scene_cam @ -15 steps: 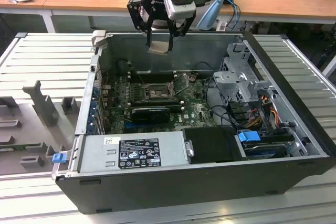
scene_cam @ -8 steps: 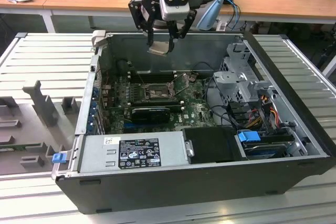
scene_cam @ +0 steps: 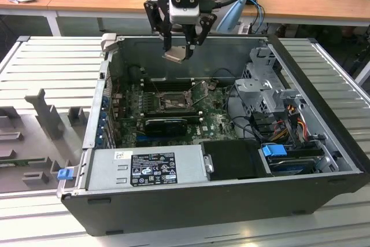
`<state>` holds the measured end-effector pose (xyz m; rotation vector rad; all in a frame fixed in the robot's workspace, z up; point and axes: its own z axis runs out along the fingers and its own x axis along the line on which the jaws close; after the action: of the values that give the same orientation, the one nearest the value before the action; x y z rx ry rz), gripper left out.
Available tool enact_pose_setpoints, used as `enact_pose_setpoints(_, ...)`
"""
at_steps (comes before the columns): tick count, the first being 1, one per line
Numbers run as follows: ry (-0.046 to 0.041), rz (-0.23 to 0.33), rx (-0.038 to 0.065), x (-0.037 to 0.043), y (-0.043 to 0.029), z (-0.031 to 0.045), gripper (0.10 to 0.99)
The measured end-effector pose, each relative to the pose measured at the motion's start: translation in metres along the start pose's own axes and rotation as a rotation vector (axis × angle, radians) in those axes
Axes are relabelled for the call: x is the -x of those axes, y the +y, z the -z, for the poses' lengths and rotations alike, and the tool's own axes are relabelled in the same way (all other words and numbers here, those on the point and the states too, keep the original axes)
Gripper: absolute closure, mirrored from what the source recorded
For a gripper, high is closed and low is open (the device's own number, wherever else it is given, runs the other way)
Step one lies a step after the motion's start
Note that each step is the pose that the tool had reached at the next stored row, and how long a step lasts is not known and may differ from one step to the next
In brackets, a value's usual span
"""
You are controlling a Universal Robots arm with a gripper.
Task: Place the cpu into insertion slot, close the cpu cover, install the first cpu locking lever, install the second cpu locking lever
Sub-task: 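Place the cpu into insertion slot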
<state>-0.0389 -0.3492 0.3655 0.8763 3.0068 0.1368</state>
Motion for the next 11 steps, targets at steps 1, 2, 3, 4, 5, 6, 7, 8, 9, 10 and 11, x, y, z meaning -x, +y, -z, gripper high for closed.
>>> enact_pose_setpoints(1,-0.0018,-0.019,0.000,0.0000,0.0000,-0.0002,0.557)
enact_pose_setpoints(2,-0.0034,-0.038,0.001,0.0000,0.0000,-0.0004,0.557)
enact_pose_setpoints(3,-0.0040,-0.045,0.001,0.0000,0.0000,-0.0005,0.557)
enact_pose_setpoints(4,-0.0050,-0.054,0.001,0.0000,0.0000,-0.0006,0.557)
enact_pose_setpoints(5,-0.0060,-0.067,0.001,0.0000,-0.0001,-0.0007,0.557)
enact_pose_setpoints(6,-0.0068,-0.076,0.001,0.0000,-0.0001,-0.0007,0.557)
enact_pose_setpoints(7,-0.0082,-0.089,0.001,0.0000,-0.0001,-0.0008,0.557)
enact_pose_setpoints(8,-0.0090,-0.096,0.001,0.0000,0.0000,-0.0009,0.557)
enact_pose_setpoints(9,-0.0098,-0.103,0.001,0.0000,-0.0001,-0.0009,0.557)
enact_pose_setpoints(10,-0.0111,-0.117,0.001,0.0000,-0.0001,-0.0010,0.557)
enact_pose_setpoints(11,-0.0124,-0.132,0.001,0.0000,-0.0001,-0.0010,0.557)
